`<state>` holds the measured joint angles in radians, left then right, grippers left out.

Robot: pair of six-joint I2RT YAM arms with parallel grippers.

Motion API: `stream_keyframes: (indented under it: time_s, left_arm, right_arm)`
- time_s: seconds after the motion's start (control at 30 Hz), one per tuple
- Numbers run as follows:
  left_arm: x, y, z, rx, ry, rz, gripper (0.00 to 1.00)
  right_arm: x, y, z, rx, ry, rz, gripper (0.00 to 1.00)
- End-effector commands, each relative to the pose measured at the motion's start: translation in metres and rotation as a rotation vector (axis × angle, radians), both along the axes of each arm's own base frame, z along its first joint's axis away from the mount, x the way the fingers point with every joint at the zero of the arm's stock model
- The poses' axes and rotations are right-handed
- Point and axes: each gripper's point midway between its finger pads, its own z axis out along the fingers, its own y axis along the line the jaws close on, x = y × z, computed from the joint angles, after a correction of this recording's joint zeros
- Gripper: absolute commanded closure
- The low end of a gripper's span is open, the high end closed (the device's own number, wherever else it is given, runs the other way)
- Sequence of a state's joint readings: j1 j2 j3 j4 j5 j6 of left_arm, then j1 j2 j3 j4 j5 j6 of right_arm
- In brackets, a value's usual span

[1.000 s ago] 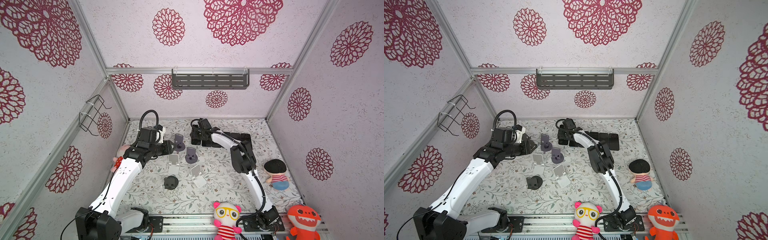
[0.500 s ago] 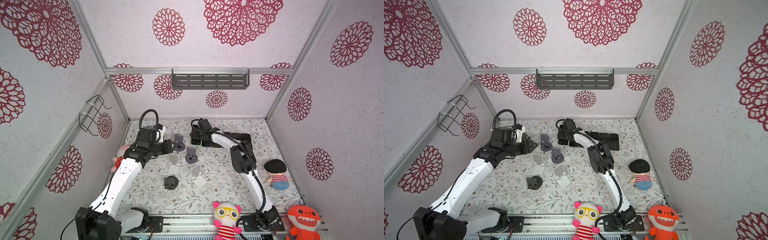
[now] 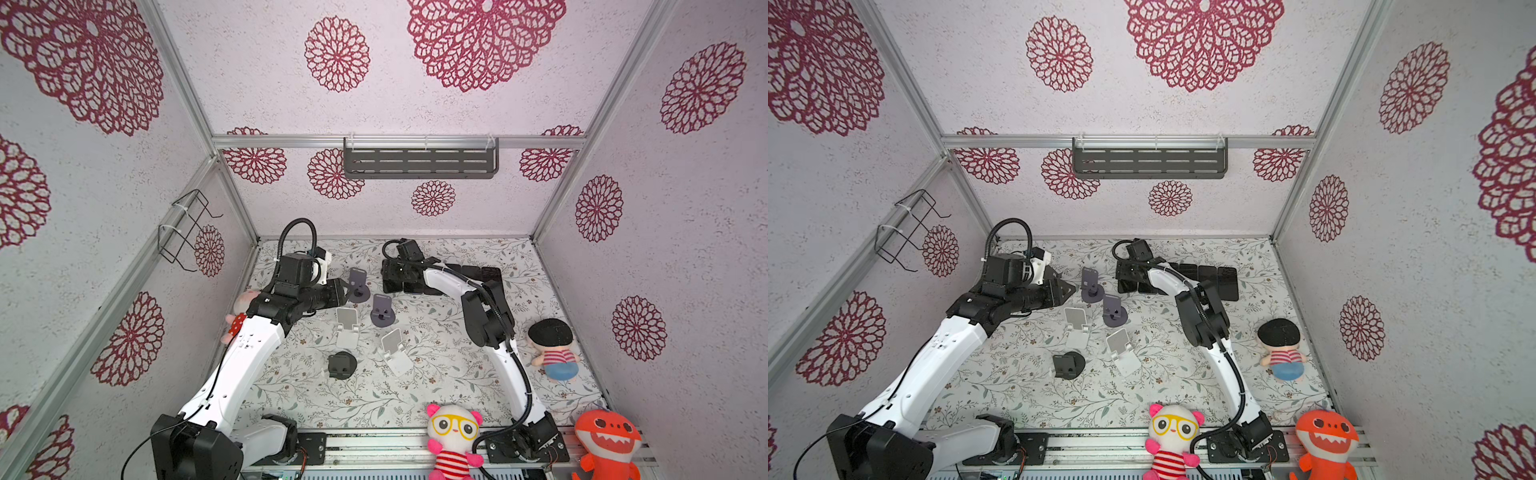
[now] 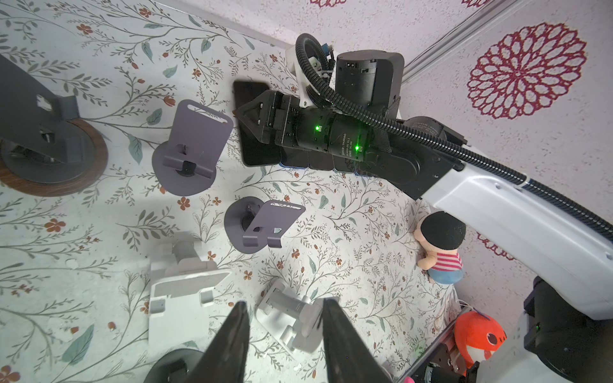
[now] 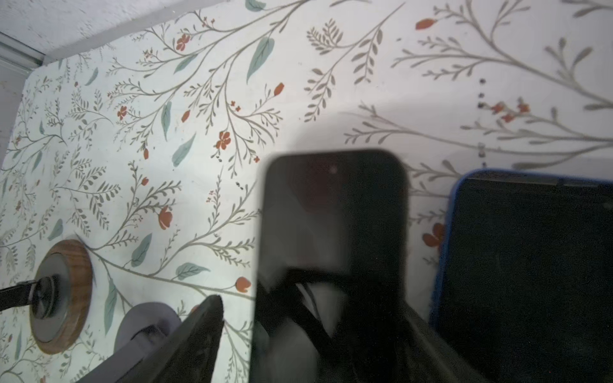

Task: Remove the phone from the phone stand
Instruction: 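Lower the black phone flat beside the row and open the right gripper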

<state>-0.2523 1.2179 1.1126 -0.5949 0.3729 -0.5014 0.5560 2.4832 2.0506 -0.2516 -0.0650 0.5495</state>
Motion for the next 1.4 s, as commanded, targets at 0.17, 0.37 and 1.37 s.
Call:
stream_keyframes:
  time_s: [0.17, 0.37, 1.37]
  left_arm:
    - [0.0, 0.003, 0.004, -0.013, -0.02, 0.014, 0.6]
    - [0.001, 0.003, 0.004, -0.012, -0.022, 0.019, 0.6]
    - [0.013, 0.03, 0.006, 0.085, -0.052, 0.124, 0.56]
  right_arm:
    - [0.004, -0.008, 0.064, 0.0, -0.097, -0.013, 0.18]
    - [-0.002, -0.007, 0.089, 0.022, -0.154, 0.003, 0.23]
    - [-0.05, -0.044, 0.141, -0.06, -0.255, 0.11, 0.72]
